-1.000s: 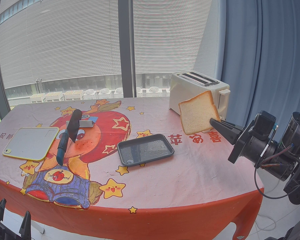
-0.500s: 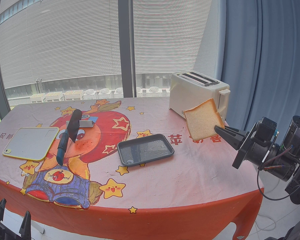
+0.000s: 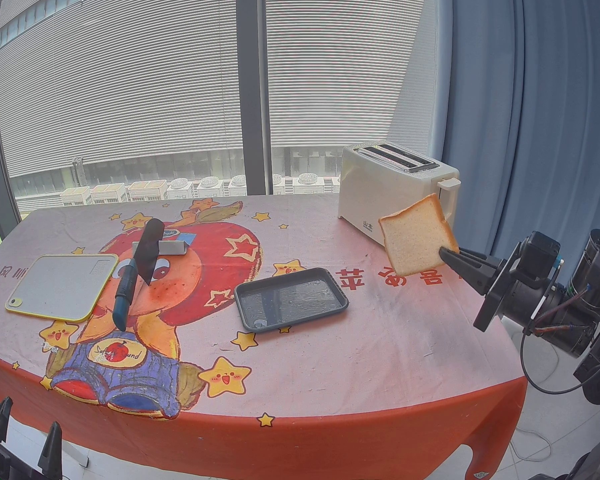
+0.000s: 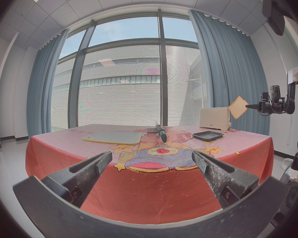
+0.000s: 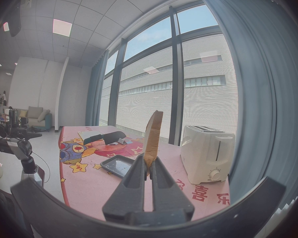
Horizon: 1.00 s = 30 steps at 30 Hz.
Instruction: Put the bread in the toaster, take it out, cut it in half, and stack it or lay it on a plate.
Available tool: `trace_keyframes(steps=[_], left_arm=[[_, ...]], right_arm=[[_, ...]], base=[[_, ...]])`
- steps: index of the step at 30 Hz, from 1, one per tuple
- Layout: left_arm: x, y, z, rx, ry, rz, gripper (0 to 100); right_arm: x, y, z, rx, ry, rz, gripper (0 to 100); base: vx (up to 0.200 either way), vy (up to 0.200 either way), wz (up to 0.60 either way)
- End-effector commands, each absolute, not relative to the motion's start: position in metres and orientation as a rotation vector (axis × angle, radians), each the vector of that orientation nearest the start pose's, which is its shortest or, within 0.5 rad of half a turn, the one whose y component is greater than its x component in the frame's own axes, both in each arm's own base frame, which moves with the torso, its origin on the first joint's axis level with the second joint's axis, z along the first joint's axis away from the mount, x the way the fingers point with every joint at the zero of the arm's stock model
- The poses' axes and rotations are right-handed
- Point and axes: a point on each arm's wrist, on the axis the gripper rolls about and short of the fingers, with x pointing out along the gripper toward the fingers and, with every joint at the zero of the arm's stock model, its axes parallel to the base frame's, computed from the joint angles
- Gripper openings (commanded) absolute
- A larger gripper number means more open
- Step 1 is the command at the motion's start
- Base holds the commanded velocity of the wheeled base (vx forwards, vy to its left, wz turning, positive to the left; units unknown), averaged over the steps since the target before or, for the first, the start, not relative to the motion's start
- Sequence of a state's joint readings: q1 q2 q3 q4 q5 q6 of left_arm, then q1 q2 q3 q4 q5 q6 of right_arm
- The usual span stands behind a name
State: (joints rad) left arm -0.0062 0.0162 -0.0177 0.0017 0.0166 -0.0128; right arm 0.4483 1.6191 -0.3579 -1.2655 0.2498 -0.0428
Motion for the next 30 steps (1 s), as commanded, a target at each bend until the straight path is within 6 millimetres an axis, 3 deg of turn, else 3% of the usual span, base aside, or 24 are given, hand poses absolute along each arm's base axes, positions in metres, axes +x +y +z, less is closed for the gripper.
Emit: trace_keyframes(steps=[1,14,21,30], left_arm=[[-0.022,0.001,0.075,-0.012,0.006,0.011,100],[-0.022,0.001,0.075,-0.012,0.006,0.011,100],[-0.022,0.001,0.075,-0.014,0.006,0.011,100],[-0.022,0.001,0.075,-0.012,0.006,0.011,100]], right_arm=[[0.219,0.105,0.16,-0.035,-0.055,0.672,0],[0.224,0.093,0.171,0.0,-0.117,0.651,0],[0.228,0.086,0.191,0.07,-0.18,0.654,0],[0.232,0.084,0.198,0.067,-0.197,0.649,0]], base=[[0.0,0.0,0.0],[0.0,0.0,0.0],[0.0,0.0,0.0],[0.0,0.0,0.0]])
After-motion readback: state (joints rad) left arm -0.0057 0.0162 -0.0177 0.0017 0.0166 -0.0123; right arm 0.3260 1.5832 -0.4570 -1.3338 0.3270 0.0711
